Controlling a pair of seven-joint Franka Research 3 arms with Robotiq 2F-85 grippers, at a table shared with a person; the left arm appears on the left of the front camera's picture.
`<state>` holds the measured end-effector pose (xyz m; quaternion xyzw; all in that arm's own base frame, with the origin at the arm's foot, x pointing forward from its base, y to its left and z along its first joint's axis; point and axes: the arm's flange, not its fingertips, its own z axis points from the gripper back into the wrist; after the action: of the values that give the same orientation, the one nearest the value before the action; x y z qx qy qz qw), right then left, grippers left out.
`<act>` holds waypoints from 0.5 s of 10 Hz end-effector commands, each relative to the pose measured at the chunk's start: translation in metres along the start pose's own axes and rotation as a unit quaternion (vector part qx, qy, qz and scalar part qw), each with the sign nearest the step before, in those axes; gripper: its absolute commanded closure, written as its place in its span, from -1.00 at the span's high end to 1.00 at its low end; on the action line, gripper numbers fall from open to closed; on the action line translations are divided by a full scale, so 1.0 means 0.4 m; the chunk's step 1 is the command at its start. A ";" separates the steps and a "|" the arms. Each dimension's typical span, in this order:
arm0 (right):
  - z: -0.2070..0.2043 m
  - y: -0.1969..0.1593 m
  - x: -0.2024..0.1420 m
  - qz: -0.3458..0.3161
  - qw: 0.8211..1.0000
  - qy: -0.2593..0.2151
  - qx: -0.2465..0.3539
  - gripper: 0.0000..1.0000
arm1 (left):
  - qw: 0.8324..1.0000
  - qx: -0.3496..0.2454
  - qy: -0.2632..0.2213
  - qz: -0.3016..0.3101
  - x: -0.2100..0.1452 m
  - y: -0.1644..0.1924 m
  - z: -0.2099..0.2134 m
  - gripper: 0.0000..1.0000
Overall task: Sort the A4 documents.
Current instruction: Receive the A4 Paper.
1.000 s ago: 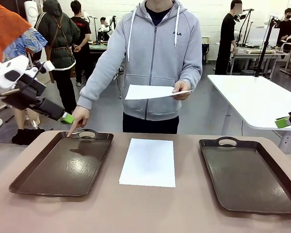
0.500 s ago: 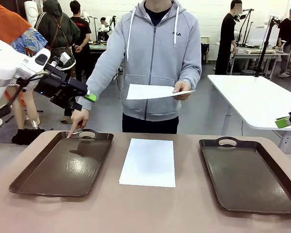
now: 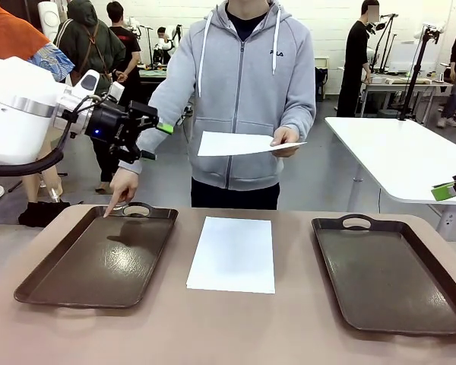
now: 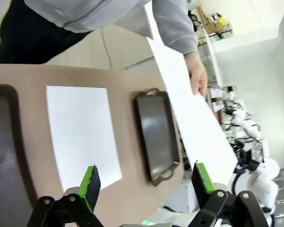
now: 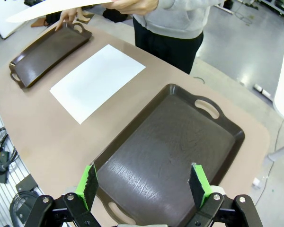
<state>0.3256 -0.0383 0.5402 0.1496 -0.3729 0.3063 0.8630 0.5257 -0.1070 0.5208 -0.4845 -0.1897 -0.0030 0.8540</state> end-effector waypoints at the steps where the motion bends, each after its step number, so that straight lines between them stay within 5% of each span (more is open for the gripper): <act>1: -0.002 0.000 -0.001 0.000 1.000 -0.001 0.003 1.00 | 0.998 -0.036 0.009 0.048 0.043 -0.012 -0.022 1.00; 5: -0.002 0.000 -0.001 0.000 1.000 -0.001 0.003 1.00 | 0.986 -0.101 0.064 0.118 0.066 0.014 -0.116 1.00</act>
<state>0.3256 -0.0383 0.5402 0.1493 -0.3730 0.3062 0.8630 0.5538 -0.1357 0.5009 -0.5667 -0.0988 0.0339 0.8173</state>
